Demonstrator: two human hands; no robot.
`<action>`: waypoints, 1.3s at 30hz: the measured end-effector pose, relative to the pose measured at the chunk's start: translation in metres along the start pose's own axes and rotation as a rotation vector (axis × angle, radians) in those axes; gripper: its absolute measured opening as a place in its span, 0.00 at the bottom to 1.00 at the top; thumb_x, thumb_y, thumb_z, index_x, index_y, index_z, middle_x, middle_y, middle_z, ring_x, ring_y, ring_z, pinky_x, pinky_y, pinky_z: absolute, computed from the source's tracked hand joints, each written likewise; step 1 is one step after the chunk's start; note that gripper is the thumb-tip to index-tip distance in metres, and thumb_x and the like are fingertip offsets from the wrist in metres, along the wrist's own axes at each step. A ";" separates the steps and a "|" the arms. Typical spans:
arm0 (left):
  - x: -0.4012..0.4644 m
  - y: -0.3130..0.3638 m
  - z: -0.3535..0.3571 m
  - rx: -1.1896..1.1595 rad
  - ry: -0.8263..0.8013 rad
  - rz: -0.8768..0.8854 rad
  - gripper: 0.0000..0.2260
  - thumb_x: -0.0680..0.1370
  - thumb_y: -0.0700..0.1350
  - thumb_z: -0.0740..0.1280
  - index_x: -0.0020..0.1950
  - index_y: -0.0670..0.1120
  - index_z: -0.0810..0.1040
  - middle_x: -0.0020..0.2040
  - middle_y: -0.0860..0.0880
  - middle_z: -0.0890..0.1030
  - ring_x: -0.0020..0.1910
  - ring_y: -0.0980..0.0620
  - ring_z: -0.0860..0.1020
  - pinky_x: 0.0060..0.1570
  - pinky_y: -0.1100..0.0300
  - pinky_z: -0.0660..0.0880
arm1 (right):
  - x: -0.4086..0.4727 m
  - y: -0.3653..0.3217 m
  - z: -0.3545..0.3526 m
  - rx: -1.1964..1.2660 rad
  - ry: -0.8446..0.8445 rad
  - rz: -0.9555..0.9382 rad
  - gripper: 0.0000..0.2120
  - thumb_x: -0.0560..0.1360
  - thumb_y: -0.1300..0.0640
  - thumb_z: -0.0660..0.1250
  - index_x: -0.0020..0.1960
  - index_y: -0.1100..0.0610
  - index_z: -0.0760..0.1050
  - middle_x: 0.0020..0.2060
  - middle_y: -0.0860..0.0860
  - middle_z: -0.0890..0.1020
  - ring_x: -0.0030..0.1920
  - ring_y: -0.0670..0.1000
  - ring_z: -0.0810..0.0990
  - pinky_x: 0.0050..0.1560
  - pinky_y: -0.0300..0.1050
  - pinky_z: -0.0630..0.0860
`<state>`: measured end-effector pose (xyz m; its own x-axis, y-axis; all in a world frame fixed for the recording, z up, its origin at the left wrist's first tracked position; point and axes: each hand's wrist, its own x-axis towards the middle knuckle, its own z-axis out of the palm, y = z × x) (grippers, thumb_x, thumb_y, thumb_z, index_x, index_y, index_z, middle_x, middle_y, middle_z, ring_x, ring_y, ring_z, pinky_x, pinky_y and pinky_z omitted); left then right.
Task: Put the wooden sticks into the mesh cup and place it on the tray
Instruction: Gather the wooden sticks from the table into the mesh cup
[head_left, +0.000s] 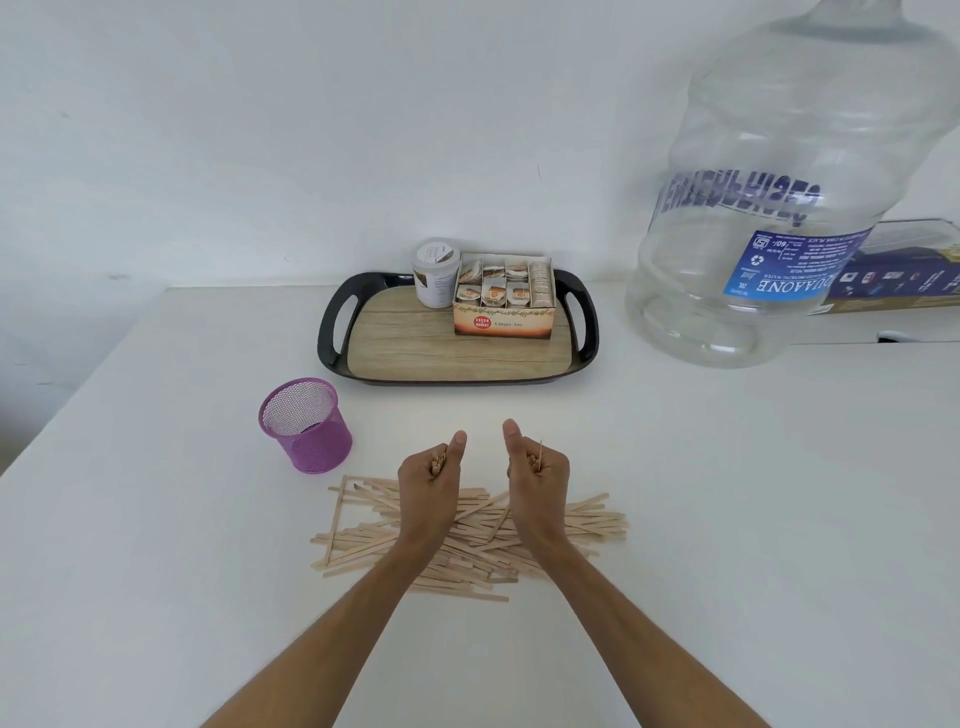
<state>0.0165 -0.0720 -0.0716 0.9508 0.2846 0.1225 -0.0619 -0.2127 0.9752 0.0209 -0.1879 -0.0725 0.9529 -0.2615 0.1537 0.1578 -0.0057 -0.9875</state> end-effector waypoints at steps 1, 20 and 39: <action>-0.001 -0.001 0.000 0.003 -0.003 -0.004 0.27 0.80 0.50 0.66 0.28 0.41 0.56 0.25 0.45 0.57 0.26 0.49 0.56 0.28 0.54 0.58 | -0.001 0.001 0.000 -0.012 -0.007 -0.003 0.30 0.77 0.43 0.67 0.28 0.54 0.53 0.21 0.47 0.57 0.25 0.48 0.56 0.35 0.33 0.68; -0.005 0.003 -0.001 -0.019 -0.051 -0.017 0.27 0.79 0.49 0.67 0.27 0.45 0.56 0.24 0.49 0.56 0.25 0.52 0.55 0.27 0.60 0.59 | -0.004 0.007 0.000 -0.102 -0.020 0.042 0.29 0.79 0.52 0.67 0.26 0.51 0.53 0.21 0.44 0.57 0.24 0.46 0.55 0.27 0.40 0.59; 0.074 0.048 -0.096 -0.143 0.251 0.059 0.29 0.83 0.58 0.55 0.31 0.42 0.80 0.28 0.43 0.80 0.26 0.53 0.75 0.30 0.67 0.72 | 0.051 -0.055 0.106 0.382 -0.157 0.252 0.24 0.83 0.55 0.57 0.28 0.56 0.64 0.25 0.51 0.74 0.32 0.51 0.76 0.40 0.42 0.75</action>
<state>0.0551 0.0286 0.0025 0.8404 0.5023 0.2038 -0.1738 -0.1063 0.9790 0.0884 -0.0984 -0.0065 0.9966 -0.0601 -0.0557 -0.0269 0.4014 -0.9155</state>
